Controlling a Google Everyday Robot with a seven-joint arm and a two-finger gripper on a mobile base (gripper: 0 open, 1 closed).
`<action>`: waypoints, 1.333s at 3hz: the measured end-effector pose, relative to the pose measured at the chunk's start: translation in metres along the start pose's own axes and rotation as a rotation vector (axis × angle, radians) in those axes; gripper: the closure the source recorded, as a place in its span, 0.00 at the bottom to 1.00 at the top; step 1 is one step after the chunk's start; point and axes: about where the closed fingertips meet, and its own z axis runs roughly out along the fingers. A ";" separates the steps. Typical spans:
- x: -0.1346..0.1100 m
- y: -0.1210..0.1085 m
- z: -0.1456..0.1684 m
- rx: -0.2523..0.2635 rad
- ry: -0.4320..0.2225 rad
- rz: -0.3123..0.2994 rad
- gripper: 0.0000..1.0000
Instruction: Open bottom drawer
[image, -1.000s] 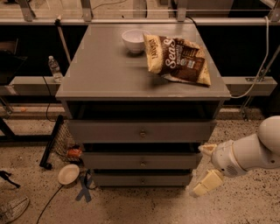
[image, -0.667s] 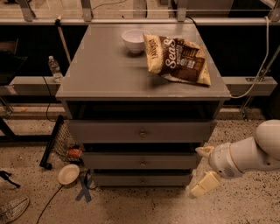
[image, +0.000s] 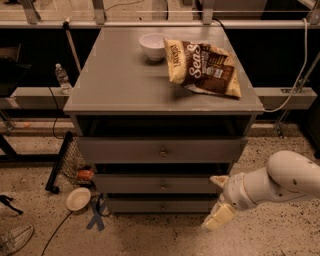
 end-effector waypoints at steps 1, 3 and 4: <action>0.021 -0.006 0.057 -0.034 0.017 -0.006 0.00; 0.052 -0.029 0.083 -0.013 0.020 0.029 0.00; 0.074 -0.041 0.101 -0.009 0.015 0.043 0.00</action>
Offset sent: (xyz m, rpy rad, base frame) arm 0.0097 0.0253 -0.0810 0.0060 0.0436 0.0323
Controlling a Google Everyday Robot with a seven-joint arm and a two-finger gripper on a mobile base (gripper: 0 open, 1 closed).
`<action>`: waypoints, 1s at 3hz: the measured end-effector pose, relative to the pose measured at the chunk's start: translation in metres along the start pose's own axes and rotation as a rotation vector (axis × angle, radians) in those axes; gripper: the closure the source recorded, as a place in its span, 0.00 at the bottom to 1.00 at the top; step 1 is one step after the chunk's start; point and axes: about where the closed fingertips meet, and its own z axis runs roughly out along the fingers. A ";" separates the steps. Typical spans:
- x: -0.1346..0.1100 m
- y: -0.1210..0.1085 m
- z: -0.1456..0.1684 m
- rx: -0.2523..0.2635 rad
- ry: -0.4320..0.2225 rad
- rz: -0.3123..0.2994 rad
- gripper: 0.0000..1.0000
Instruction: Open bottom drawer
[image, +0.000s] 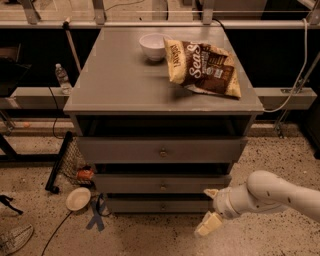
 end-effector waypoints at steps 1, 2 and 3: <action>0.028 -0.011 0.023 -0.010 -0.004 0.018 0.00; 0.030 -0.012 0.024 -0.007 0.001 0.023 0.00; 0.048 -0.016 0.034 0.018 0.042 0.064 0.00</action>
Offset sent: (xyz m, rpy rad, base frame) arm 0.0031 -0.0088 -0.0310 0.0062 0.0113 -0.0076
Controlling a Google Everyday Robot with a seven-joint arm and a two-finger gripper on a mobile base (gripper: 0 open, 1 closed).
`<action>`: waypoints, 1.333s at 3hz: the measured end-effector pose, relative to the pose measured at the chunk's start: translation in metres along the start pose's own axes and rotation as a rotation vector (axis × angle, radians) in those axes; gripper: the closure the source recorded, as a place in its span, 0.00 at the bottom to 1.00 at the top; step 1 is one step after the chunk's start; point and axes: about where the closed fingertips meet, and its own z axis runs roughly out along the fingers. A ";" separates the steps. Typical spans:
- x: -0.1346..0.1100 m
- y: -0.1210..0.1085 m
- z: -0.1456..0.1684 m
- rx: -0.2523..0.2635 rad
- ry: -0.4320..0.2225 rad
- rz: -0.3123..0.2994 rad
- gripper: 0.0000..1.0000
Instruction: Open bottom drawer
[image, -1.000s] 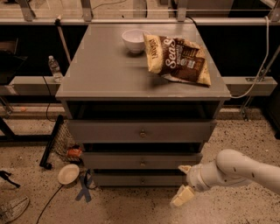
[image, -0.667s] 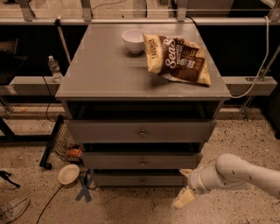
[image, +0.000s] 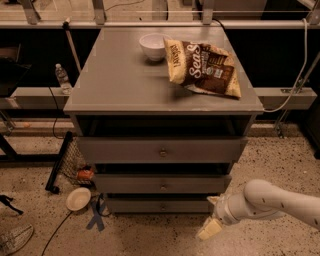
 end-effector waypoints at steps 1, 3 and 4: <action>0.021 -0.009 0.021 0.006 0.051 0.033 0.00; 0.059 -0.036 0.076 -0.017 0.065 0.053 0.00; 0.059 -0.037 0.078 -0.020 0.062 0.045 0.00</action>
Offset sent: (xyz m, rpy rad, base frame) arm 0.0185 -0.0188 -0.1121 -0.0300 0.0675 -0.0346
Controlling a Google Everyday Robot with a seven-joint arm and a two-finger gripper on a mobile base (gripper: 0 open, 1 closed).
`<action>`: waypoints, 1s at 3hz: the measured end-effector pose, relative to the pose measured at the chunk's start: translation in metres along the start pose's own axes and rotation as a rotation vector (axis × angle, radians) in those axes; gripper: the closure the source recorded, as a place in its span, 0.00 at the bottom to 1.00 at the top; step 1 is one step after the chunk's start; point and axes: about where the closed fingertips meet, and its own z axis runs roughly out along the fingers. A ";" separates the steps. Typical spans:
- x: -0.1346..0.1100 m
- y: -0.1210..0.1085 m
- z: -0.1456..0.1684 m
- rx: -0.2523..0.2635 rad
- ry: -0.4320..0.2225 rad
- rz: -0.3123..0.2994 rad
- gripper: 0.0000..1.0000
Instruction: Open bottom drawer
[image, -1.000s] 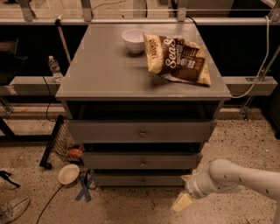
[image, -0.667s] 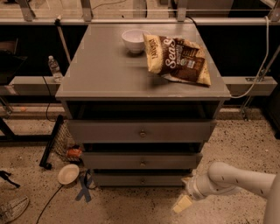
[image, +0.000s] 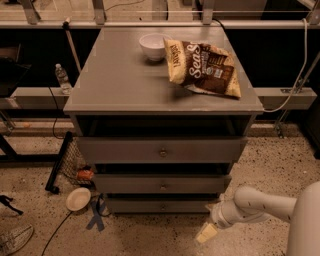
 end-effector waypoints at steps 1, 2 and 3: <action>-0.003 -0.005 0.009 -0.016 -0.017 -0.049 0.00; -0.010 -0.017 0.024 -0.026 -0.049 -0.135 0.00; -0.016 -0.031 0.039 0.014 -0.049 -0.212 0.00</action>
Offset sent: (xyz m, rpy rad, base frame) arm 0.0475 0.0179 -0.0303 0.0720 -0.1695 0.1999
